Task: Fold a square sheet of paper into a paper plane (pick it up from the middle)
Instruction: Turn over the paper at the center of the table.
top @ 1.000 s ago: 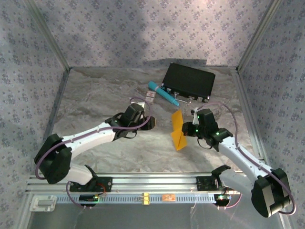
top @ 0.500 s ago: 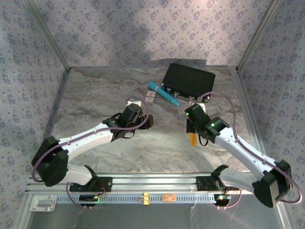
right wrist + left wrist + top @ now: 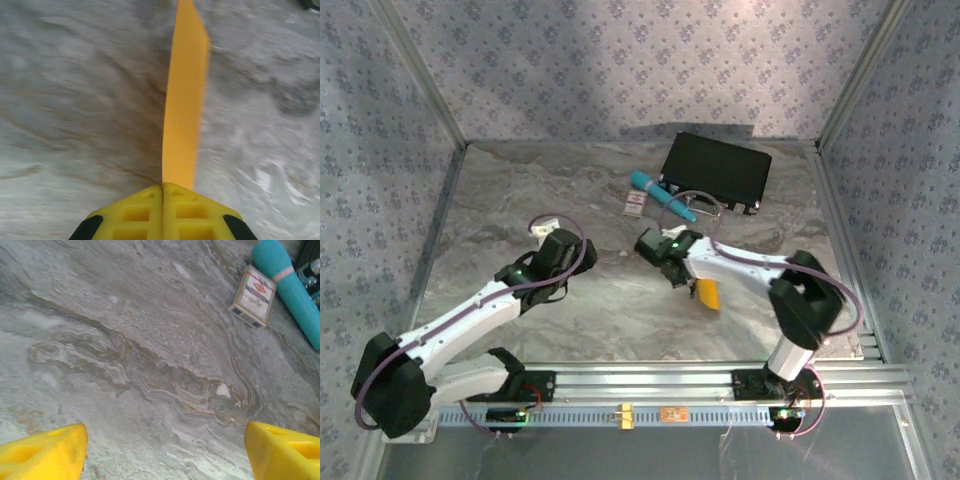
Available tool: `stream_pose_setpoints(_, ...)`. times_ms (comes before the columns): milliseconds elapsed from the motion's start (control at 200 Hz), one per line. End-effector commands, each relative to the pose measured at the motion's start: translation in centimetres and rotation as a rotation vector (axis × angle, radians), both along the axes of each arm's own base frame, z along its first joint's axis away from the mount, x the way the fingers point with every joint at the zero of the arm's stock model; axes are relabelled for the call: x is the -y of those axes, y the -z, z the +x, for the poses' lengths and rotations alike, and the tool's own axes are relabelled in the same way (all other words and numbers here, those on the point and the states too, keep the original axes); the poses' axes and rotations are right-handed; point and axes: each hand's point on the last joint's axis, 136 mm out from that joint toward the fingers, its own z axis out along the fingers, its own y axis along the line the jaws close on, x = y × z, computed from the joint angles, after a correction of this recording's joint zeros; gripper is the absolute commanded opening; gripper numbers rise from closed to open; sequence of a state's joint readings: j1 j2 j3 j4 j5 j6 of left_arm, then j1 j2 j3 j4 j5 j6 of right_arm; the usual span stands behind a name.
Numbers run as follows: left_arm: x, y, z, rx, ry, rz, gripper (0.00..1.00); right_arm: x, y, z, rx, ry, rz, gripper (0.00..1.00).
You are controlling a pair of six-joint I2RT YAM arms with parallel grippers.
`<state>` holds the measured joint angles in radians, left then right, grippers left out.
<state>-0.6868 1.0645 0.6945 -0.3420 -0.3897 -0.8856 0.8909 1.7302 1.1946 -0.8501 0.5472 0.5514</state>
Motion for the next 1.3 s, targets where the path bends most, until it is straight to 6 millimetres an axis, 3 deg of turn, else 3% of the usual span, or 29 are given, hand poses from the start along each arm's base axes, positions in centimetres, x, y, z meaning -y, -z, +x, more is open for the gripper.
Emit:
stream_pose_setpoints(0,-2.2,-0.1,-0.5,0.003,-0.074,0.047,0.82,-5.4,1.1,0.2,-0.076,-0.084,0.112,0.05)
stream_pose_setpoints(150,-1.7,0.3,-0.6,-0.021,-0.056,0.03,0.82,-11.4,2.0,-0.4,-0.194,-0.173,0.378,0.13)
stream_pose_setpoints(250,-0.8,0.9,-0.5,-0.042,-0.018,0.021,0.82,-13.1,0.6,0.0,-0.215,-0.211,0.554,0.26)
stream_pose_setpoints(330,0.3,1.4,-0.3,-0.067,0.028,0.011,0.82,-12.7,-1.0,0.1,-0.197,-0.215,0.679,0.37)
stream_pose_setpoints(470,3.6,2.3,0.2,-0.113,0.154,-0.036,0.79,-8.3,-1.3,0.1,-0.178,-0.099,0.874,0.41)
stream_pose_setpoints(580,6.9,2.9,0.6,-0.147,0.272,-0.11,0.75,-4.2,-0.5,0.6,-0.159,0.038,1.003,0.31)
stream_pose_setpoints(715,10.0,3.8,0.5,-0.218,0.371,-0.169,0.63,-1.9,0.5,0.2,-0.195,0.112,1.142,0.18)
stream_pose_setpoints(845,11.0,4.8,0.6,-0.245,0.364,-0.2,0.61,-1.5,1.4,-0.2,-0.254,0.144,1.211,0.09)
stream_pose_setpoints(1139,14.2,5.9,0.4,-0.306,0.442,-0.225,0.6,-1.6,3.4,-0.1,-0.323,0.183,1.242,0.07)
stream_pose_setpoints(1294,15.7,6.8,0.1,-0.343,0.475,-0.265,0.59,-1.3,5.5,-0.4,-0.36,0.231,1.226,0.07)
